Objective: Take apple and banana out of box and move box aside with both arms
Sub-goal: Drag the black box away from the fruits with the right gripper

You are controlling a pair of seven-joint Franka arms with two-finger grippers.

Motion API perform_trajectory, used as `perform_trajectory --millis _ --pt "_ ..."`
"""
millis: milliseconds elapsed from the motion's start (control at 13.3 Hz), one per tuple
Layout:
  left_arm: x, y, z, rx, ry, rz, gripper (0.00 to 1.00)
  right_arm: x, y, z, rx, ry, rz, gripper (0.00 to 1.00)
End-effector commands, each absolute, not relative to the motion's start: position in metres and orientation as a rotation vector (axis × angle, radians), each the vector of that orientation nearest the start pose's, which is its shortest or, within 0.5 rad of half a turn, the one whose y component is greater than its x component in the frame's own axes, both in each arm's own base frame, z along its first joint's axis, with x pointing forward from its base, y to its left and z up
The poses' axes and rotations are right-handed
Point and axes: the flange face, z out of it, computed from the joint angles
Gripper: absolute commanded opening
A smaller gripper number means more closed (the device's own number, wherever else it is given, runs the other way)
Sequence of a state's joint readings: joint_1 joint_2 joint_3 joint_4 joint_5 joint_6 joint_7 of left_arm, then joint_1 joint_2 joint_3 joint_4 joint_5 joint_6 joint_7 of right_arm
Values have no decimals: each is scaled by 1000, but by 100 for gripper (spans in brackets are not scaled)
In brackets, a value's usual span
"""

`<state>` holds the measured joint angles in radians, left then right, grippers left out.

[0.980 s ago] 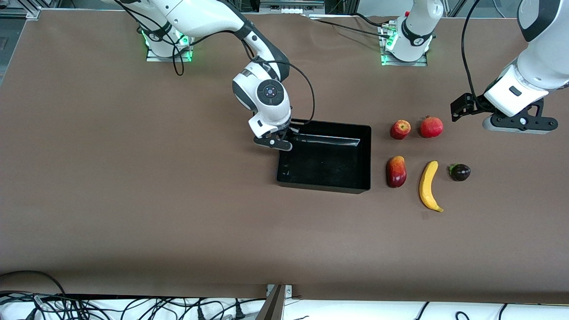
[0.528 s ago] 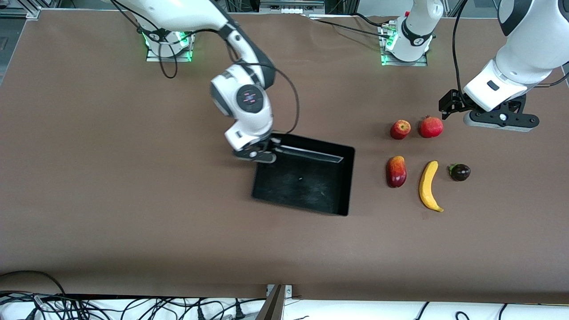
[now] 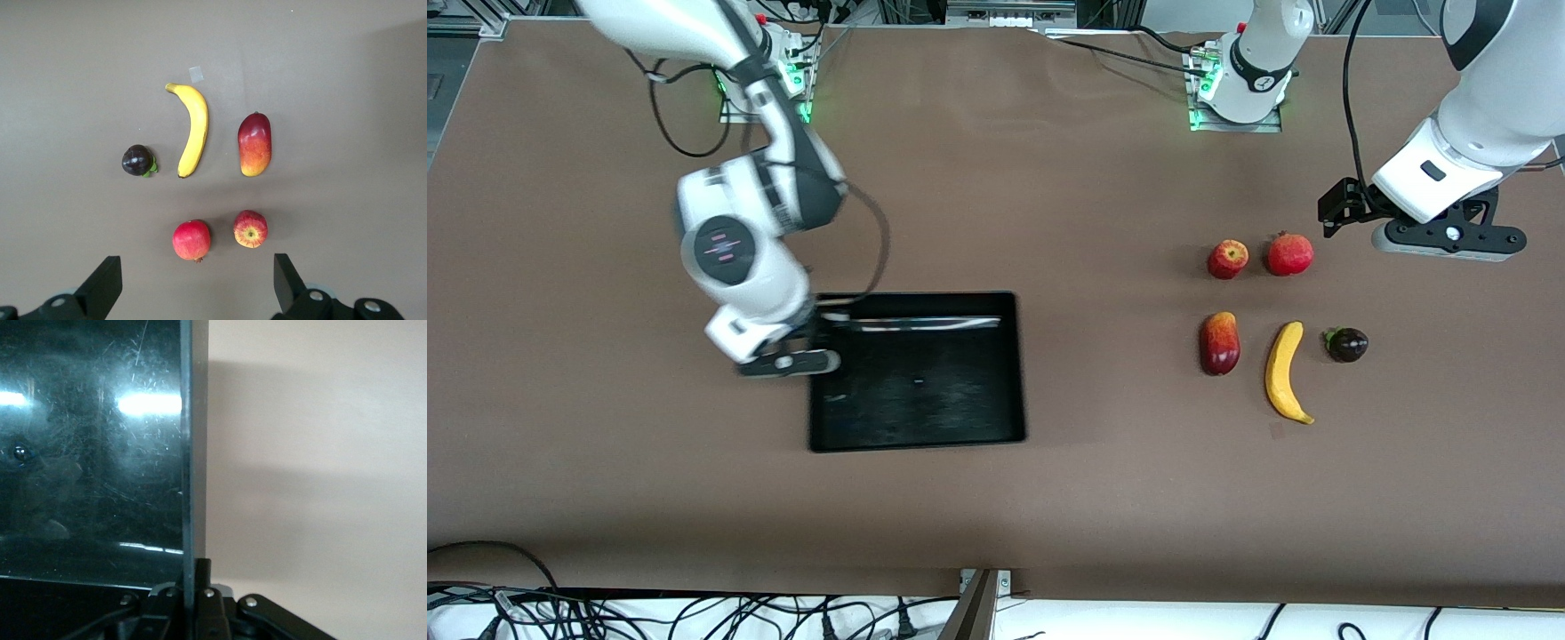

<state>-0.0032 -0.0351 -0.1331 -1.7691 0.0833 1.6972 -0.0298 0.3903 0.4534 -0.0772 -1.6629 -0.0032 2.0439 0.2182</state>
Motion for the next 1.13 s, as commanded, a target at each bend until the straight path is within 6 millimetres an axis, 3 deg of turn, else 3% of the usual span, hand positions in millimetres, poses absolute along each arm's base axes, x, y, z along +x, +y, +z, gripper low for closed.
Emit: perform_trajectory --millis 0,226,452,603,754,829,905,980,1055 --pt "540 -66 571 -3041 179 43 100 608 137 335 -3168 -183 121 0" --pt "541 -69 572 -3057 175 37 100 585 64 295 -3183 -190 70 0" --pt "541 -70 570 -3058 177 44 100 564 14 254 -3160 -94 73 0" --pt "541 -71 571 -3061 177 40 100 552 -9 234 -3169 -50 56 0" --pt "540 -71 569 -3062 174 52 100 549 -14 230 -3169 -43 61 0" --pt "538 -73 569 -3060 157 74 100 550 -14 230 -3170 -43 59 13" --pt "538 -74 568 -3061 124 78 100 552 -14 234 -3169 -46 47 64" --pt "538 -74 568 -3061 123 77 100 557 -11 242 -3166 -61 26 100" --pt "538 -74 568 -3061 121 77 100 565 -6 258 -3160 -79 -11 100"
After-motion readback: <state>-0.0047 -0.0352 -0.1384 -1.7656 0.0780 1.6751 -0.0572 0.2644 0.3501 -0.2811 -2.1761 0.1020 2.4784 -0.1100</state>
